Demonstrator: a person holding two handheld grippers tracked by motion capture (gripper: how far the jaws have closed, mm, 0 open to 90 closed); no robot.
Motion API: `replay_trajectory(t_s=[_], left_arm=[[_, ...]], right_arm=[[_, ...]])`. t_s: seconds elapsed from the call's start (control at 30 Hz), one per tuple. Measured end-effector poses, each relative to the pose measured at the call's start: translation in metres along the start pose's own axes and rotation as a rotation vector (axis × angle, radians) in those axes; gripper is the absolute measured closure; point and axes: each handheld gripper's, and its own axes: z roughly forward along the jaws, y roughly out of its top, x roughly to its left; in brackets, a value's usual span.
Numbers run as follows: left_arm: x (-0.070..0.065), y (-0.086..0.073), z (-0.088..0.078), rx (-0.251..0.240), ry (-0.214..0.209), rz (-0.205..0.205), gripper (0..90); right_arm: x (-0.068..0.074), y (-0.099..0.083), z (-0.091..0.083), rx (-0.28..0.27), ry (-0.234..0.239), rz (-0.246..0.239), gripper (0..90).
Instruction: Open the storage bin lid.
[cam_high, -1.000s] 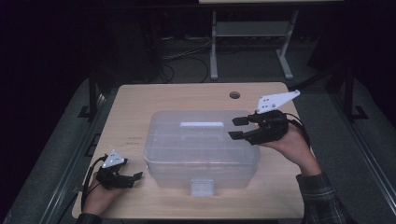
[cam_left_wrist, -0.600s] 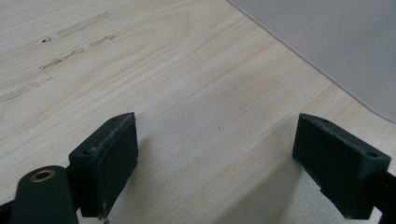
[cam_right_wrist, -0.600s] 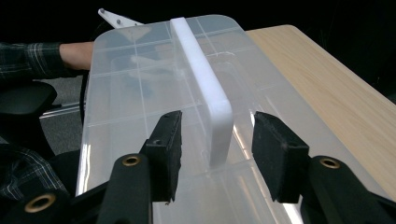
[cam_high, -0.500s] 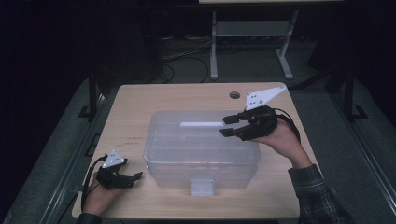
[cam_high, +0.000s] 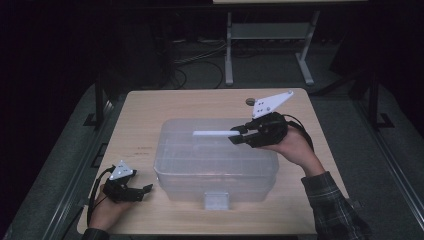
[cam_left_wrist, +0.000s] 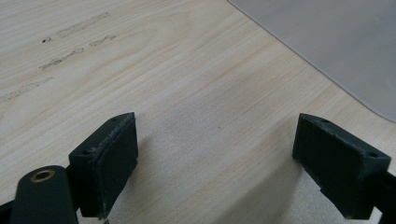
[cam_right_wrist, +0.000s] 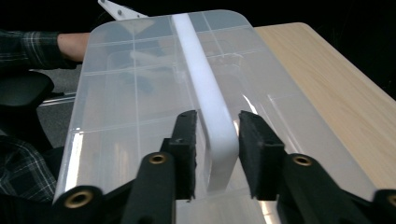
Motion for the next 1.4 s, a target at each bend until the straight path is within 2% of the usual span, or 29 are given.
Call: replay_trajectory(t_s=[0.2, 0.67, 0.9, 1.23, 1.4], left_arm=[[0.000, 0.000, 0.000, -0.001, 0.000, -0.001, 13.5], [0.000, 0.000, 0.000, -0.001, 0.001, -0.001, 13.6], [0.000, 0.000, 0.000, -0.001, 0.001, -0.001, 13.7], [0.000, 0.000, 0.000, -0.003, 0.002, -0.002, 14.0], [0.000, 0.000, 0.000, -0.002, 0.000, -0.002, 14.0]], right_arm=[[0.000, 0.002, 0.000, 0.004, 0.012, -0.019, 72.9], [-0.005, 0.004, -0.001, 0.020, 0.058, -0.052, 75.6], [-0.007, 0.007, -0.001, 0.034, 0.064, -0.061, 76.0], [-0.015, 0.012, -0.003, 0.034, 0.080, -0.054, 76.1], [-0.018, 0.014, -0.004, 0.033, 0.092, -0.032, 76.2]])
